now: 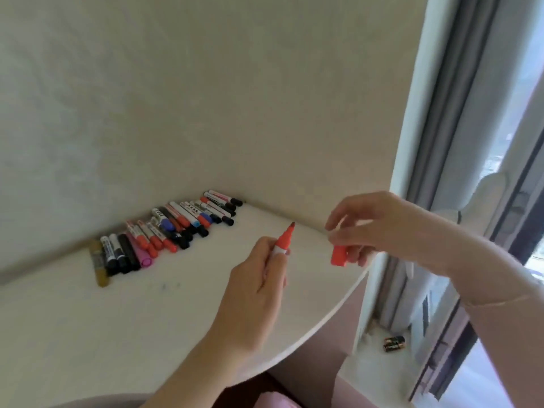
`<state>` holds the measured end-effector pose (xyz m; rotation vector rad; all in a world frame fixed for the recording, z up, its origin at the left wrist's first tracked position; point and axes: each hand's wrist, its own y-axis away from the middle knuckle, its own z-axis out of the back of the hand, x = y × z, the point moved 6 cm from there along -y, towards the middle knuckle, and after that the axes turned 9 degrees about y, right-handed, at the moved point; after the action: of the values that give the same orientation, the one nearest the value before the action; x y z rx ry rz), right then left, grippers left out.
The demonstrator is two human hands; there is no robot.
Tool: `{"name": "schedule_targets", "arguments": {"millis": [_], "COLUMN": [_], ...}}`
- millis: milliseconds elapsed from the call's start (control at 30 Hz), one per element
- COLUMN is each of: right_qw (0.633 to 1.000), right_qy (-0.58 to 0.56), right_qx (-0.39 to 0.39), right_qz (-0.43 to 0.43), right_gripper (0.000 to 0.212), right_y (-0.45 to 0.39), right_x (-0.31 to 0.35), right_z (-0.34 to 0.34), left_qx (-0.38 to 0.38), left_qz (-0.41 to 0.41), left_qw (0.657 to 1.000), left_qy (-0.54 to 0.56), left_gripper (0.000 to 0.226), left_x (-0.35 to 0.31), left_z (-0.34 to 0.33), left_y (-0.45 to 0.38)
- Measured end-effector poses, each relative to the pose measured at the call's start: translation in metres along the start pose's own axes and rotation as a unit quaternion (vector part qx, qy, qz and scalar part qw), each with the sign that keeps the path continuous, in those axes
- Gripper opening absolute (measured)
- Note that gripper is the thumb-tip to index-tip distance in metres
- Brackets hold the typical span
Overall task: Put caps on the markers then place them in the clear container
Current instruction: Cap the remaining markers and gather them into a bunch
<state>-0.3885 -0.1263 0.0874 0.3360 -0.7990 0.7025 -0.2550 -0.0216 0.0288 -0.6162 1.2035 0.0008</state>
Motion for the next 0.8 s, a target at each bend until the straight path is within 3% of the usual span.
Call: {"name": "schedule_targets", "arguments": {"millis": [67,133,300,500,800], "right_qw": [0.988,0.973,0.949,0.943,0.935], "right_qy": [-0.098,-0.152,-0.276,-0.302,-0.326], "right_qx": [-0.107,-0.158,-0.124,-0.087,-0.074], "right_qz": [0.055,0.075,0.093,0.107,0.121], "right_gripper": [0.011,0.014,0.014,0.012,0.010], "right_y": [-0.021,-0.046,-0.095,-0.146,-0.203], "right_x": [0.025,0.042,0.078,0.098,0.116], "right_z": [0.007,0.003,-0.023,-0.049,-0.071], "left_qx": [-0.020,-0.043,-0.102,-0.132,-0.136], "left_qz": [-0.018,-0.036,-0.042,-0.015,0.010], "left_qw": [0.999,0.998,0.994,0.989,0.988], "left_qy": [-0.021,-0.037,-0.022,-0.061,-0.070], "left_gripper": [0.027,0.032,0.034,0.021,0.021], "left_x": [-0.003,-0.004,0.001,0.021,0.048], "left_z": [0.015,0.031,0.069,0.111,0.146], "left_y": [-0.010,-0.021,-0.047,-0.078,-0.116]}}
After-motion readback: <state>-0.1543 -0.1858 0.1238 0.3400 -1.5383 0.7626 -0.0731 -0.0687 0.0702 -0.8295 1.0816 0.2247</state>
